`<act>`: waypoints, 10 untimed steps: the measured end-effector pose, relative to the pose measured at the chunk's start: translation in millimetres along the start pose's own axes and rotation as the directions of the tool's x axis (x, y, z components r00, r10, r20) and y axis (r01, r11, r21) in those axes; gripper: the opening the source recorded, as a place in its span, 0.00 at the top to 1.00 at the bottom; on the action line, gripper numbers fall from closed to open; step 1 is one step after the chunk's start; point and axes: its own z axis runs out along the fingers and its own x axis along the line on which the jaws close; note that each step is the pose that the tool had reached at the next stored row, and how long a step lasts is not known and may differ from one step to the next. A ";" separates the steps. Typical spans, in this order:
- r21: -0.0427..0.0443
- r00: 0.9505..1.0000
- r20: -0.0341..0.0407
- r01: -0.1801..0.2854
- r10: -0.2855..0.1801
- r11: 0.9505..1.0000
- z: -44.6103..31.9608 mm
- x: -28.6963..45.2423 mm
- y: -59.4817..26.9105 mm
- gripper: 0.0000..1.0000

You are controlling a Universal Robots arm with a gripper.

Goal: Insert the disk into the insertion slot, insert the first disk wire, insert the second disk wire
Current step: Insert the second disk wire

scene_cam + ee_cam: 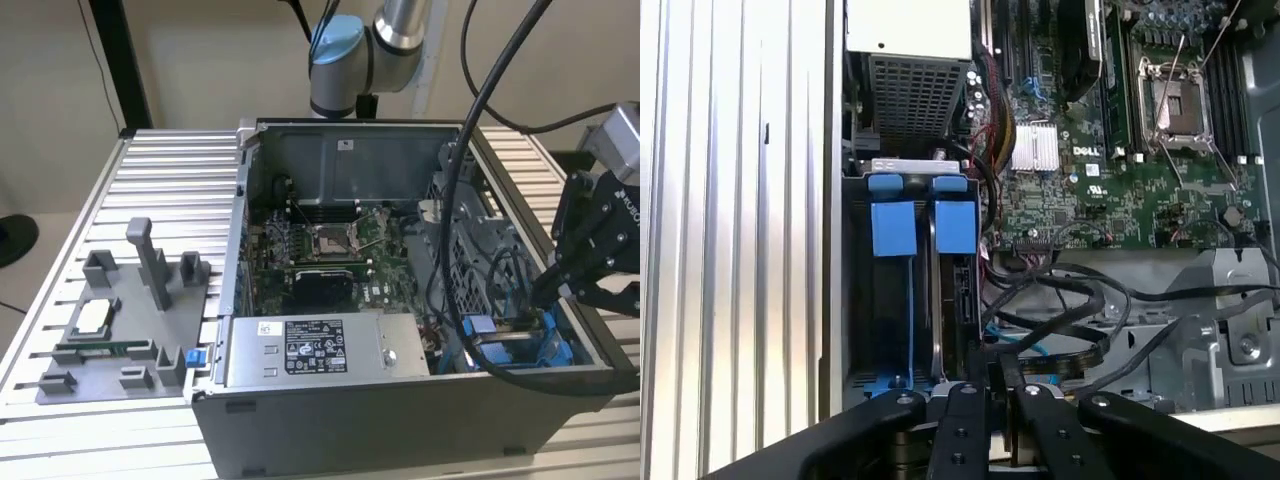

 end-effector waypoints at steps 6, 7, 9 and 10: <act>0.023 1.000 0.001 0.005 -0.005 1.000 -6.3 -0.7 10.9 1.00; 0.024 1.000 0.001 0.005 -0.005 1.000 -9.6 -1.4 11.7 1.00; 0.025 1.000 0.001 0.005 -0.005 1.000 -16.1 -2.6 14.8 1.00; 0.027 1.000 0.002 0.006 -0.006 1.000 -18.6 -3.0 17.7 1.00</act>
